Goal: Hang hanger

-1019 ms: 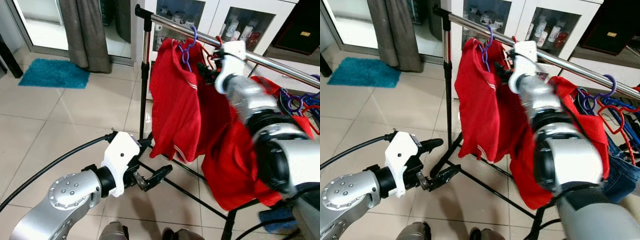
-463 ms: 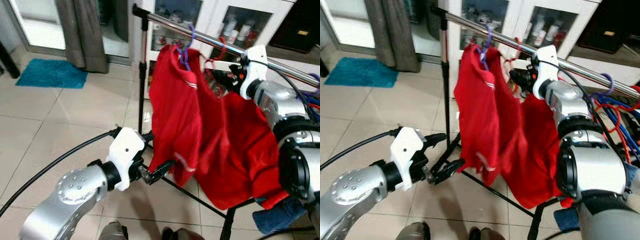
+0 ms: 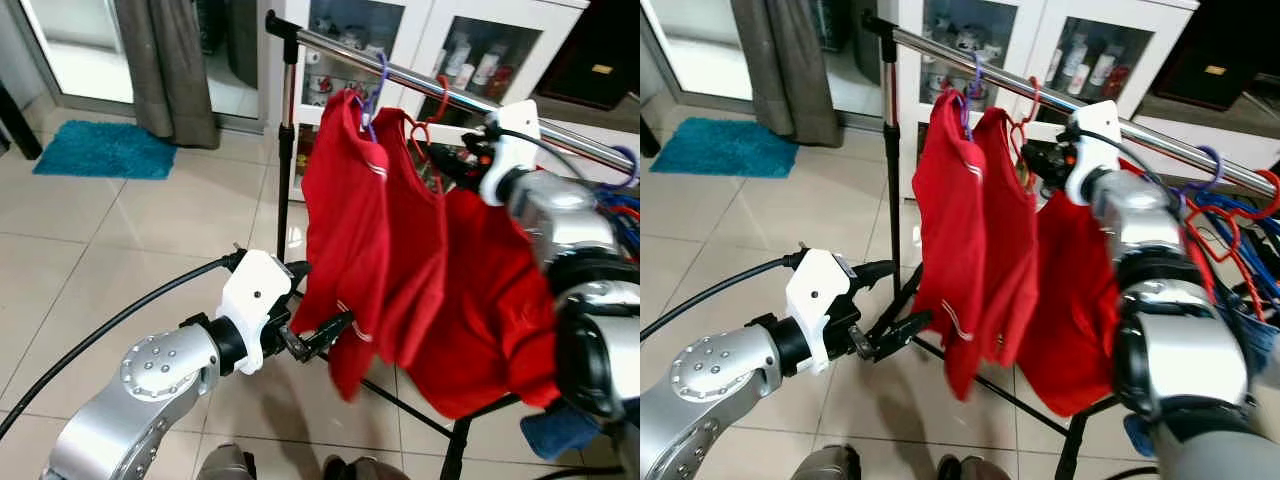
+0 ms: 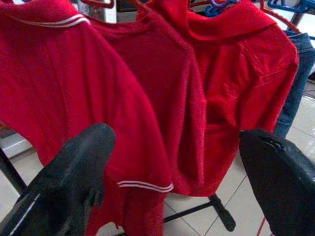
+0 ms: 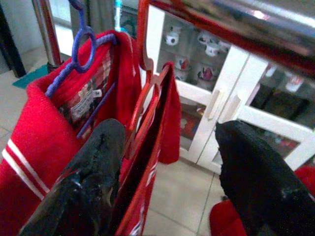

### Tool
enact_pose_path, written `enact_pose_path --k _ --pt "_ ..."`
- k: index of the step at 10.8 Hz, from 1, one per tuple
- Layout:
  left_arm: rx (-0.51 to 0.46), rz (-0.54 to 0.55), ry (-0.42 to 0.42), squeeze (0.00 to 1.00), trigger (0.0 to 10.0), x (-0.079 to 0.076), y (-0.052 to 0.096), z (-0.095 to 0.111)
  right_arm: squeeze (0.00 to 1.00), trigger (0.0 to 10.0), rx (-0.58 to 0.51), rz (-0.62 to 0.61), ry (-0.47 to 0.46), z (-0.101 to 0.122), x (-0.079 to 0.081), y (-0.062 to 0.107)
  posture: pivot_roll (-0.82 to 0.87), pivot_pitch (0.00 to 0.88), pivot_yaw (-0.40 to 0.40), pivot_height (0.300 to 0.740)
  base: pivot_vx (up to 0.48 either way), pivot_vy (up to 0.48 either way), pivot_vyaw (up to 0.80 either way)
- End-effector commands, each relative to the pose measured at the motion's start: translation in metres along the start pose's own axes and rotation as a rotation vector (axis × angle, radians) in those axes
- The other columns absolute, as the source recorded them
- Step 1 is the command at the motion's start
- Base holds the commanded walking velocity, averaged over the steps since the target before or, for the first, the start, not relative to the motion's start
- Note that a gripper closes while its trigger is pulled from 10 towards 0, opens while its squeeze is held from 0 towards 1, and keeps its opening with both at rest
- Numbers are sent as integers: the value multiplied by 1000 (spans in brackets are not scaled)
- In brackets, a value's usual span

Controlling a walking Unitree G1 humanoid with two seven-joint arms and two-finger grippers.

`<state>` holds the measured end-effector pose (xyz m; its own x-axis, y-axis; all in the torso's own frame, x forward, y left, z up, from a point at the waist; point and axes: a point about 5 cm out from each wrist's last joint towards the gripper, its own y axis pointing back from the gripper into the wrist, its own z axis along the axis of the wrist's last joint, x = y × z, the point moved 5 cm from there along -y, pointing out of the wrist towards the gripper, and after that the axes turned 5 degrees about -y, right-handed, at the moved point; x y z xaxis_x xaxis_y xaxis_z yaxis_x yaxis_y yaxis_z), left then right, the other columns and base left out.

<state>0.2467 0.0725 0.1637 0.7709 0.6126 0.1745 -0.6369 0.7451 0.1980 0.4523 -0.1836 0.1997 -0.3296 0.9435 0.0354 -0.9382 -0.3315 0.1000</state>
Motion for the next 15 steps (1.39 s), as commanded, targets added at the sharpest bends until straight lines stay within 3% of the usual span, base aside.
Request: enact_pose_path --k 1,2,3,5,8,10,14,15 --pt "-4 -23 -3 0 10000 -5 -2 1 0 10000 12 -21 -31 0 -2 -1 131 78 -107 740 0 0 0" --pt "-5 -24 -3 0 10000 -5 -3 1 0 10000 10 -15 -63 1 2 -4 132 80 -109 740 0 0 0" --pt "-3 -25 -5 0 10000 -5 -2 0 0 10000 20 51 -131 3 27 -15 138 80 -119 740 0 0 0" --pt "2 -13 -4 0 10000 -5 0 -2 0 10000 14 40 -131 8 39 -22 152 80 -139 740 0 0 0" --pt "2 -13 -4 0 10000 -5 0 -2 0 10000 14 40 -131 8 39 -22 152 80 -139 740 0 0 0" --pt "12 -12 -11 0 10000 -3 -2 -1 0 10000 28 -142 -163 7 36 -30 137 132 -110 740 0 0 0" --pt "6 -26 -19 0 10000 -1 12 11 0 10000 -23 -214 -187 14 28 -29 191 225 -76 740 0 0 0" --pt "16 -31 -17 0 10000 -2 15 9 0 6745 -27 -219 -190 15 25 -28 196 228 -75 740 0 0 0"
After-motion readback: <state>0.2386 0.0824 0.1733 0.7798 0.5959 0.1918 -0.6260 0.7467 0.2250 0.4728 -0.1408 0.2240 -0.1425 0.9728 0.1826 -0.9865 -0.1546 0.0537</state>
